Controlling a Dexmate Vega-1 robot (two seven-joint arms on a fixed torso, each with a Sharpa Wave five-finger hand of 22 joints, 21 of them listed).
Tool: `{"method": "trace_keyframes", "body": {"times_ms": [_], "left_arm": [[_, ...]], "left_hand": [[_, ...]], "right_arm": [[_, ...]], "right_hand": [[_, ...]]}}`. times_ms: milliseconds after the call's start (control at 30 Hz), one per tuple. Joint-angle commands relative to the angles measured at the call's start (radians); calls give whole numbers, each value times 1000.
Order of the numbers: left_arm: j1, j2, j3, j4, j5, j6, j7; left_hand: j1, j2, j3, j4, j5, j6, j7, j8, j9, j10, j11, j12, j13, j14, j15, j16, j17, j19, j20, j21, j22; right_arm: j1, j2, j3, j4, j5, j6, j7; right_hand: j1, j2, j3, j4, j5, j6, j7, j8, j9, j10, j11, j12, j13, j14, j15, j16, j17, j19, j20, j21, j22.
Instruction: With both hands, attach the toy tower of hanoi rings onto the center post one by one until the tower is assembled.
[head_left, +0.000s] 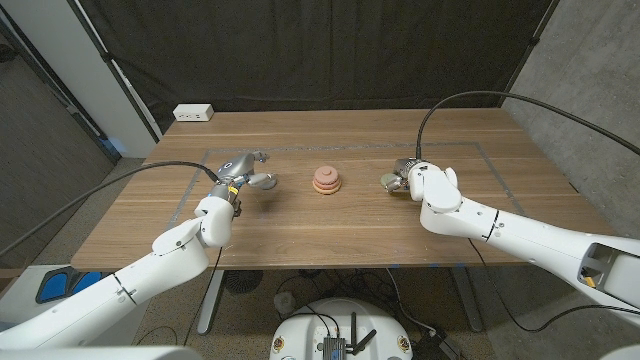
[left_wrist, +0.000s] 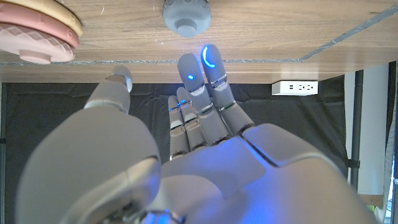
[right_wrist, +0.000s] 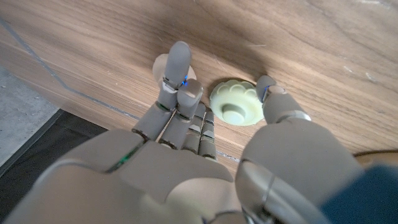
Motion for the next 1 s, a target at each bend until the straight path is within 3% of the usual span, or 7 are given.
{"method": "trace_keyframes", "body": {"times_ms": [33,200,367,633,933,1000], "left_arm": [[-3,0,4,6,-6,-3,-3],[0,1,5,1,-5,2,-3],[8,2,-2,-8,-11,5,2],[23,8,-14,-18,-21,8,7],[24,10,-13,-22,-24,9,6],[21,11,-9,-23,-20,13,3]], "left_hand": [[-7,-5,5,0,5,8,2,1,5,10,2,4,3,10,-88,1,5,10,-144,4,5],[-8,-4,6,1,5,9,2,1,6,10,2,4,4,10,-88,0,5,10,-144,4,6],[-9,-4,7,1,5,12,4,2,6,12,3,4,4,11,-88,0,5,10,-144,4,6],[-11,0,10,2,5,17,5,2,6,19,3,6,5,12,-88,-1,5,12,-144,6,8],[-16,3,14,3,5,22,4,2,7,21,5,5,6,13,-88,-3,6,14,-144,3,5],[-17,3,14,3,5,23,5,2,7,22,6,5,6,15,-88,0,9,15,-143,2,4]], "right_arm": [[4,0,-20,5,12,-16,-5],[-16,-4,-8,0,24,3,-50],[-30,-3,0,3,35,19,-80],[-41,-1,-3,7,32,24,-103],[-68,-5,17,-1,35,28,-151],[-73,-6,21,-4,32,27,-163]], "right_hand": [[1,13,-3,0,-6,5,6,6,0,14,0,8,3,-2,-106,7,1,-2,-95,10,3],[5,20,-3,-1,-6,29,-1,17,0,38,-11,17,4,4,-106,12,2,3,-95,11,0],[14,35,-4,-3,-6,110,-22,48,-1,119,-40,44,9,26,-108,24,3,19,-96,20,1],[30,40,-3,-9,-6,139,-39,57,-3,167,-56,58,14,46,-109,32,4,34,-97,25,3],[61,54,-5,-12,-4,216,-64,82,-6,277,-98,90,29,135,-111,47,7,97,-98,47,23],[69,56,-5,-13,-3,230,-67,86,-6,293,-97,94,32,153,-111,48,8,108,-99,48,27]]}}
